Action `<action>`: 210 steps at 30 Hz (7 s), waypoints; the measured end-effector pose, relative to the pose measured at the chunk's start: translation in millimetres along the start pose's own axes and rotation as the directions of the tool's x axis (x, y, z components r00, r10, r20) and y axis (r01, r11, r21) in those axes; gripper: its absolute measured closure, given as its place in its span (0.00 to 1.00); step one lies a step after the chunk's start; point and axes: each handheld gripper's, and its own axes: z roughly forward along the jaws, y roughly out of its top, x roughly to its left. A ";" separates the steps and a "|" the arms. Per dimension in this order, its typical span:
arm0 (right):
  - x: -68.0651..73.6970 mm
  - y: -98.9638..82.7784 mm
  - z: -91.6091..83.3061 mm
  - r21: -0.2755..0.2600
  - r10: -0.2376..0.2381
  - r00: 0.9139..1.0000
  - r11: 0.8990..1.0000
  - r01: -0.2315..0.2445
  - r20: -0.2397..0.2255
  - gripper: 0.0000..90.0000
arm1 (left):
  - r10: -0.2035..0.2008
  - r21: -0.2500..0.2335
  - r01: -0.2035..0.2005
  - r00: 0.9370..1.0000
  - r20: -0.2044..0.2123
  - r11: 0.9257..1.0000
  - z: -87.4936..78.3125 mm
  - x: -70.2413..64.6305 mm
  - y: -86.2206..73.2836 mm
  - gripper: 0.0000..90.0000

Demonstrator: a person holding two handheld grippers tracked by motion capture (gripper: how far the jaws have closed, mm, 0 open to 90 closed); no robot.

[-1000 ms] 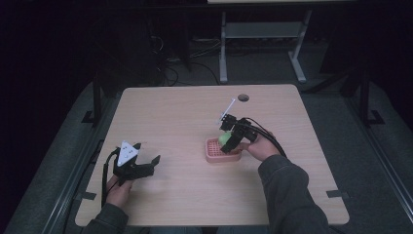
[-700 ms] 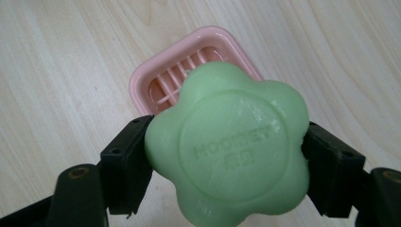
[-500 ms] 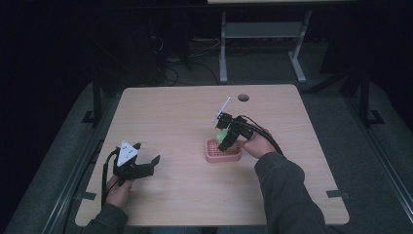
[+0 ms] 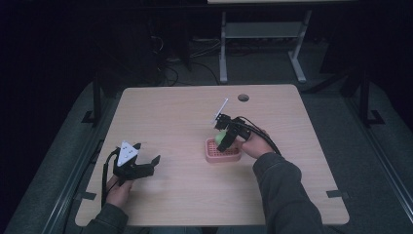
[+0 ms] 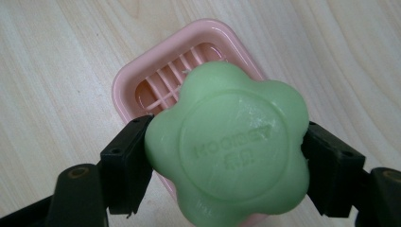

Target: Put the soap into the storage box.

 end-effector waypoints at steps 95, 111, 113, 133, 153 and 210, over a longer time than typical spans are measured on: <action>-3.0 -1.0 8.3 -0.006 0.046 0.998 0.999 -0.047 -0.049 0.28 | -0.009 -0.003 0.009 1.000 -0.006 1.000 1.5 0.8 -0.3 0.16; -3.7 -14.0 -0.8 -0.083 0.071 0.996 0.994 -0.075 -0.047 0.29 | -0.003 -0.001 0.003 1.000 -0.001 1.000 1.0 -0.9 -0.2 0.16; -4.4 -15.1 -3.5 -0.094 0.075 0.996 0.992 -0.080 -0.047 0.29 | -0.006 -0.001 0.006 1.000 0.000 1.000 1.6 -0.9 -0.4 0.16; -6.8 -35.1 -21.9 -0.127 0.098 0.995 0.987 -0.101 -0.031 0.29 | -0.003 0.001 0.003 1.000 -0.002 1.000 0.8 -0.2 -0.8 0.16; -3.9 -51.6 -36.9 -0.134 0.099 0.995 0.986 -0.100 -0.016 0.29 | -0.002 0.001 0.002 1.000 -0.002 1.000 0.8 -0.4 -0.9 0.16; 5.3 -153.9 -41.3 -0.155 0.209 0.977 0.965 -0.211 -0.029 0.29 | 0.002 0.012 -0.002 1.000 -0.001 1.000 2.8 -2.3 -2.4 0.16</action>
